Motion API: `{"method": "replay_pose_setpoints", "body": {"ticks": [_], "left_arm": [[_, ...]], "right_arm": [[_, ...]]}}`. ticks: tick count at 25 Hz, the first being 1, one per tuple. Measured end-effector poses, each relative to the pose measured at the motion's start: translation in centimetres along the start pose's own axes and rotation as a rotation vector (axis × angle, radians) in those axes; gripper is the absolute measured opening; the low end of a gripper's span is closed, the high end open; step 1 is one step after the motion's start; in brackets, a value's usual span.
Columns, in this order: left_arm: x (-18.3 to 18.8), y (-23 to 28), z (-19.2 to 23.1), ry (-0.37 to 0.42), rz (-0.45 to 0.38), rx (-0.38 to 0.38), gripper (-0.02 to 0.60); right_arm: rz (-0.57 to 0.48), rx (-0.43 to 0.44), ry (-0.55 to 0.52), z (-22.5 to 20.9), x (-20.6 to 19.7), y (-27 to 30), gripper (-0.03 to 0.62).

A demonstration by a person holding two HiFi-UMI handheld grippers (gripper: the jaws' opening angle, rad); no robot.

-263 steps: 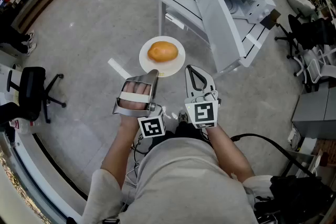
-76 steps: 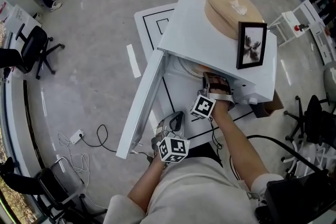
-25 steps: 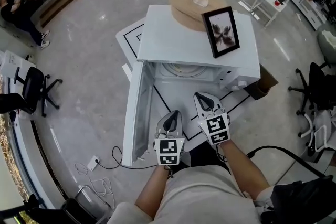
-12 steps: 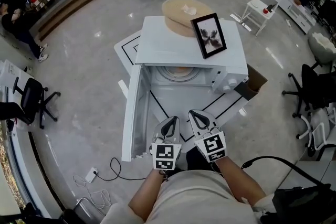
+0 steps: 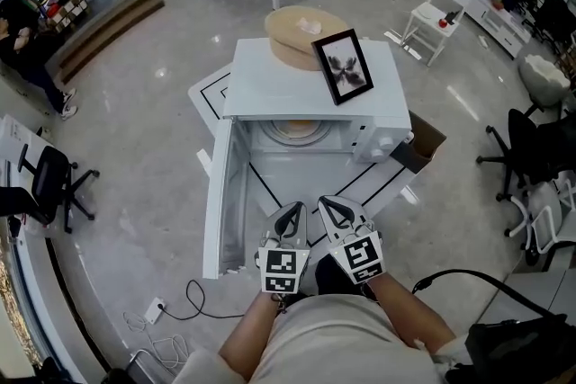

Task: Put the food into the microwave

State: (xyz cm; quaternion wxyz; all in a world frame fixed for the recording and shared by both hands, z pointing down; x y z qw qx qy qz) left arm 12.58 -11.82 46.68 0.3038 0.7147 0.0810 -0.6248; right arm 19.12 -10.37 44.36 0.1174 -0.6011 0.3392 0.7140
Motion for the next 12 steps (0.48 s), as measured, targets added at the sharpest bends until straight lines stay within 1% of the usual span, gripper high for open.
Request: {"method": "replay_pose_setpoints", "body": {"ticks": [12], "left_arm": [[-0.6,0.35,-0.88,-0.014,0.019,0.002,0.008]], "right_arm": [[0.013,-0.002,-0.008,-0.73,-0.49,-0.64,0.012]]}}
Point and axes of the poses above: the fingertips, and each gripper's own axes: y forward along the fingers, z to its left, x out of its top, the point moved 3 cm from there along -y, backward along the fingers, and after that the axes turned 15 degrees about x, right-handed, at the moved point
